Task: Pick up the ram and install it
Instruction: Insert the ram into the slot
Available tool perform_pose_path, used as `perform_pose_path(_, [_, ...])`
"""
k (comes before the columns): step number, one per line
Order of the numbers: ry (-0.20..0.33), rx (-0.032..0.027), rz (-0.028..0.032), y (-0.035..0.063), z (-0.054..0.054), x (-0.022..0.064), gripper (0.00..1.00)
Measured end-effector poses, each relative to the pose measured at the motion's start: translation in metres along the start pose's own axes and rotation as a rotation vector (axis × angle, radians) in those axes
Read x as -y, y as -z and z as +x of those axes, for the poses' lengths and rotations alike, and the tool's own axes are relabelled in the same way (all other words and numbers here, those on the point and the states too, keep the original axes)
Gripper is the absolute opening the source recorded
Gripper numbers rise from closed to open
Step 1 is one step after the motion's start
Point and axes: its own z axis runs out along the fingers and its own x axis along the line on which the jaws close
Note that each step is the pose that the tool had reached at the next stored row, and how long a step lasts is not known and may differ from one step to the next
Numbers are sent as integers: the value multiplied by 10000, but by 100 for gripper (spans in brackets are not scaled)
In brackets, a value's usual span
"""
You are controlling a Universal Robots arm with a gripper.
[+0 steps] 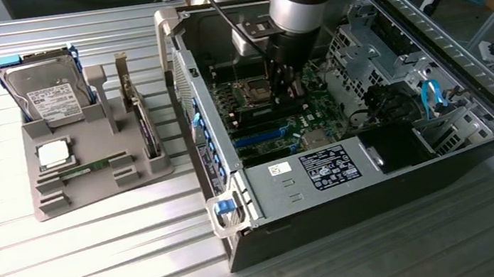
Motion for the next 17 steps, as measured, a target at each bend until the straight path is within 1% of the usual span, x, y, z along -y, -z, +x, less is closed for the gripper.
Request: perform_pose_path(17, [0,-1,0,-31,8,0,13])
